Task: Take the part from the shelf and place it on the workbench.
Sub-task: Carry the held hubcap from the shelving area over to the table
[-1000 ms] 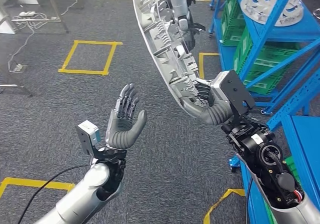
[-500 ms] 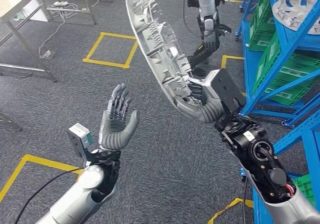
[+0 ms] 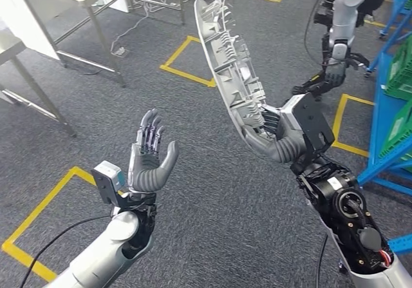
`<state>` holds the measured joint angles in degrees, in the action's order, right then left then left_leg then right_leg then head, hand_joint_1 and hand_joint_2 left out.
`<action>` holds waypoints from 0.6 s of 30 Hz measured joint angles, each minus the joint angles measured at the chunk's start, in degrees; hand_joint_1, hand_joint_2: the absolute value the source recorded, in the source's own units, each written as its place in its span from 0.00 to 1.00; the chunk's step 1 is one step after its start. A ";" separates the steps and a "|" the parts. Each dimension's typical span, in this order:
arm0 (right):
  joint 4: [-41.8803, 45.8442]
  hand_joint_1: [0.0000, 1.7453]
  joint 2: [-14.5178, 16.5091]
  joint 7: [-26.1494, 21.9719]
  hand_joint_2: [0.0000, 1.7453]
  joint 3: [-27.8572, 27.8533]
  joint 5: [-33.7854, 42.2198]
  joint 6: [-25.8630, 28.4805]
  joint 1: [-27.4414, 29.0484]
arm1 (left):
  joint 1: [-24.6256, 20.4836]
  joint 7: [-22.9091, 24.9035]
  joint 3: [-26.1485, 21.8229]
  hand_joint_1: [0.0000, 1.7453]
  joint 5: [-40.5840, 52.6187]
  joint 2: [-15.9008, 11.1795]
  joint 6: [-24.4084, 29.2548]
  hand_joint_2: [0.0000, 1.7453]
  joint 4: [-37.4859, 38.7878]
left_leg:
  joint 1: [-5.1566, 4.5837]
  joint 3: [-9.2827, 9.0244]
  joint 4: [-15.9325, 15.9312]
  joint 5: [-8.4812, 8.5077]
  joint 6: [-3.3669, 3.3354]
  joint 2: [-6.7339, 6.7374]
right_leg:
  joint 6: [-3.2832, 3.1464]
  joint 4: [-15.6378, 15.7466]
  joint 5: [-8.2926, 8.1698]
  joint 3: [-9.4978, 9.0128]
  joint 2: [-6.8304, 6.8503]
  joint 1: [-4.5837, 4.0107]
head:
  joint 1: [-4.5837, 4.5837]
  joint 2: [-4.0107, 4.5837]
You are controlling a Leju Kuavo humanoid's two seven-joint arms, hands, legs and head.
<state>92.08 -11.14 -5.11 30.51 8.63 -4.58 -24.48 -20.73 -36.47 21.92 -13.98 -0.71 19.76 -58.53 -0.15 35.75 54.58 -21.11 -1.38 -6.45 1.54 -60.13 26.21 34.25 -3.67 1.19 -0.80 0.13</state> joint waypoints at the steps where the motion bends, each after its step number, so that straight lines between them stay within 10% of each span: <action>1: 0.01 1.00 -0.10 0.00 1.00 -0.19 -0.01 0.15 0.08 | 0.22 -0.06 -0.19 0.00 0.09 -0.07 0.69 1.00 0.00 | 0.09 0.26 0.12 0.05 0.23 -0.77 | -0.13 2.76 -0.77 -1.28 -1.26 0.05 | -0.19 0.00; 5: 0.11 1.00 -0.19 0.08 1.00 -0.69 -0.04 0.77 0.55 | 1.52 -0.14 -0.95 0.00 0.27 -0.75 2.66 1.00 -0.02 | 0.26 1.20 0.08 0.44 1.66 -2.42 | -0.72 5.32 -0.75 -2.99 0.06 0.21 | -0.43 -0.01; 9: 0.31 1.00 -0.25 0.20 1.00 -1.46 -0.09 1.24 1.31 | 2.01 -0.13 -1.47 0.00 0.41 -1.49 3.24 1.00 -0.01 | 0.04 6.59 11.18 -5.36 2.74 4.97 | -1.57 6.20 -1.15 -3.61 3.53 0.04 | 1.09 0.00; 11: 0.33 1.00 -0.30 0.21 1.00 -1.91 -0.09 1.32 1.79 | 2.57 -0.10 -1.56 0.00 0.45 -1.74 3.50 1.00 -0.01 | 0.41 9.29 16.60 -6.86 3.10 5.97 | -1.61 6.19 -1.01 -3.62 5.27 -0.07 | 1.32 0.00; 15: 0.35 1.00 -0.34 0.28 1.00 -2.48 -0.16 1.37 2.51 | 3.00 0.03 -2.05 0.00 0.44 -2.43 4.14 1.00 -0.02 | 0.38 2.56 4.53 -1.23 2.98 8.99 | -1.11 6.14 -0.45 -4.06 8.13 -0.24 | 2.43 -0.01; 18: 0.45 1.00 -0.47 0.24 1.00 -3.17 -0.55 1.44 2.72 | 3.49 0.33 -2.36 0.00 0.39 -2.83 4.88 1.00 -0.15 | -0.37 -0.11 -0.37 -0.34 1.80 9.85 | -0.29 6.10 0.12 -4.49 9.84 -0.73 | 2.65 -0.01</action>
<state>92.53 -11.61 -4.88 27.33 8.08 -3.14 -21.76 -17.24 -36.14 19.56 -13.59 -3.54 24.64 -58.68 -0.52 35.64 54.22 -21.45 0.42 3.41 1.25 -54.02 26.33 29.76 6.17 0.46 1.85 0.12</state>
